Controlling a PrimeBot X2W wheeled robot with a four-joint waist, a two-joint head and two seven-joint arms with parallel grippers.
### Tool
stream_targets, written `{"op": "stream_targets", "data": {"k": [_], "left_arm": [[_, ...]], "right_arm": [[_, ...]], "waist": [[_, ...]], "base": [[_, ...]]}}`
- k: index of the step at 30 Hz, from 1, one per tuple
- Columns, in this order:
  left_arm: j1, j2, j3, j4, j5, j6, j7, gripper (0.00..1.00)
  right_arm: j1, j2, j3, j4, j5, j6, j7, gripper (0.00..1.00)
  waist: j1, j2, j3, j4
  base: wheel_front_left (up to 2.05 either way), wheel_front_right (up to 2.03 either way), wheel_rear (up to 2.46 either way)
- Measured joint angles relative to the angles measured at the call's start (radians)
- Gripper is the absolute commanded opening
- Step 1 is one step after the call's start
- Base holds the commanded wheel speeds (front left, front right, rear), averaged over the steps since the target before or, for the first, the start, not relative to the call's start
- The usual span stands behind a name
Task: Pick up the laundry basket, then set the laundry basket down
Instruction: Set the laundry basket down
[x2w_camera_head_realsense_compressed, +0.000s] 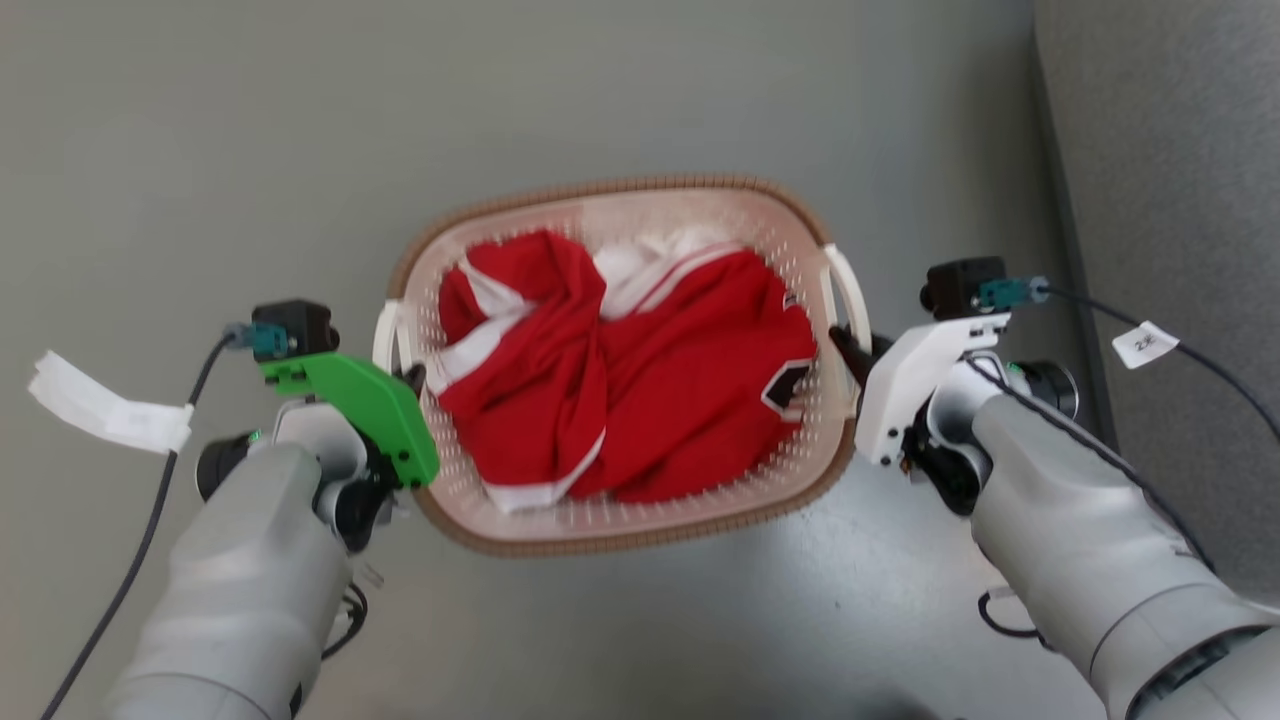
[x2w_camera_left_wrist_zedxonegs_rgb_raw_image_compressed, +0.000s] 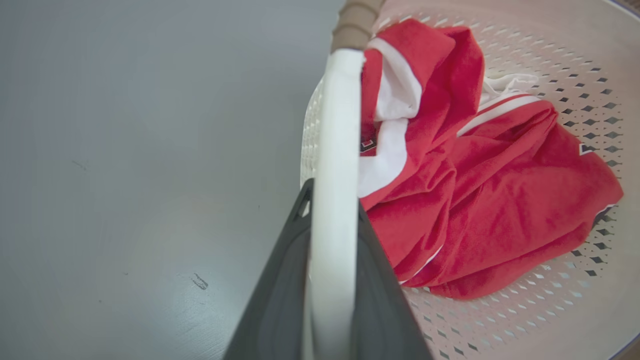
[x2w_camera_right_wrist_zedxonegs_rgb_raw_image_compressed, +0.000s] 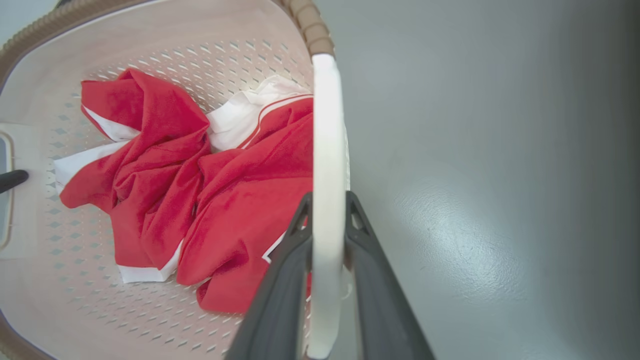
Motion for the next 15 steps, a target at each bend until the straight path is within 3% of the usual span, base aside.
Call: {"op": "stream_targets", "data": {"k": [15], "left_arm": [[-0.127, 0.007, -0.006, 0.001, 0.036, 0.000, -0.097, 0.00]], "right_arm": [[-0.102, -0.009, -0.001, -0.011, -0.027, -0.011, -0.124, 0.00]], "waist": [[0.0000, 0.0000, 0.211, 0.003]], "base": [[0.00, 0.00, 0.00]]}}
